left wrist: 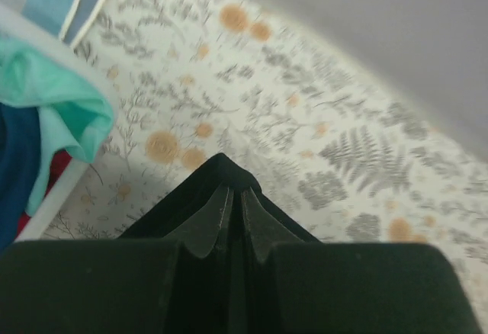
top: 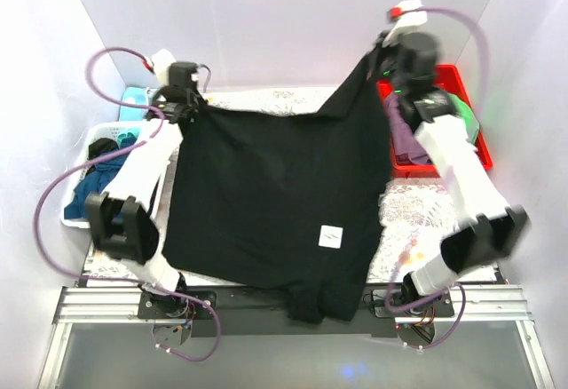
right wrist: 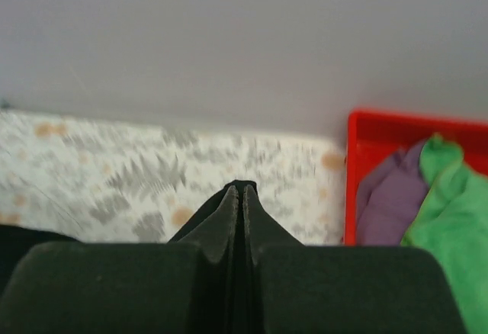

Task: Fold and stack the t-shirts
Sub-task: Flatten out the tshirt, then fold the flattened tshirt in 1/3 of the way

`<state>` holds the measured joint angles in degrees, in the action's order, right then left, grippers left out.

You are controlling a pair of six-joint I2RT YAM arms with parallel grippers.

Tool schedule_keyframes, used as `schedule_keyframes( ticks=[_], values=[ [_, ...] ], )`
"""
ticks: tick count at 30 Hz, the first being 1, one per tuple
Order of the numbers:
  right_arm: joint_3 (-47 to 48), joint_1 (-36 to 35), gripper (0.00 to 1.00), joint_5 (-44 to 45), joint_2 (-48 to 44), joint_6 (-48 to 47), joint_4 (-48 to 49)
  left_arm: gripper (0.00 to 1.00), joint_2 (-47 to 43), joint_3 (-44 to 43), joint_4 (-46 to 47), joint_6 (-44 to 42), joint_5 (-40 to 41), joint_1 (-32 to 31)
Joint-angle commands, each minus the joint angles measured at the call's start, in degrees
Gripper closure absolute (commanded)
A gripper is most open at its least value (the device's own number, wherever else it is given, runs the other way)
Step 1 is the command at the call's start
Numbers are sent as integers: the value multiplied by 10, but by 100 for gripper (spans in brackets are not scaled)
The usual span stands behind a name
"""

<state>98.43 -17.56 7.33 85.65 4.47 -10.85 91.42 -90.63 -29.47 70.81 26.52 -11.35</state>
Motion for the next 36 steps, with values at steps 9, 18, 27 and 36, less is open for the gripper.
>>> schedule_keyframes(
  ticks=[9,18,27,36],
  values=[
    [300,59,99,-57,442,55,31,100,339,-124,97,59,-2,57],
    [303,92,99,-110,493,125,64,100,496,-371,84,26,-21,70],
    [207,93,99,-135,426,128,61,100,432,-300,93,50,-32,99],
    [80,94,99,-120,313,122,59,100,359,-206,100,62,-75,108]
  ],
)
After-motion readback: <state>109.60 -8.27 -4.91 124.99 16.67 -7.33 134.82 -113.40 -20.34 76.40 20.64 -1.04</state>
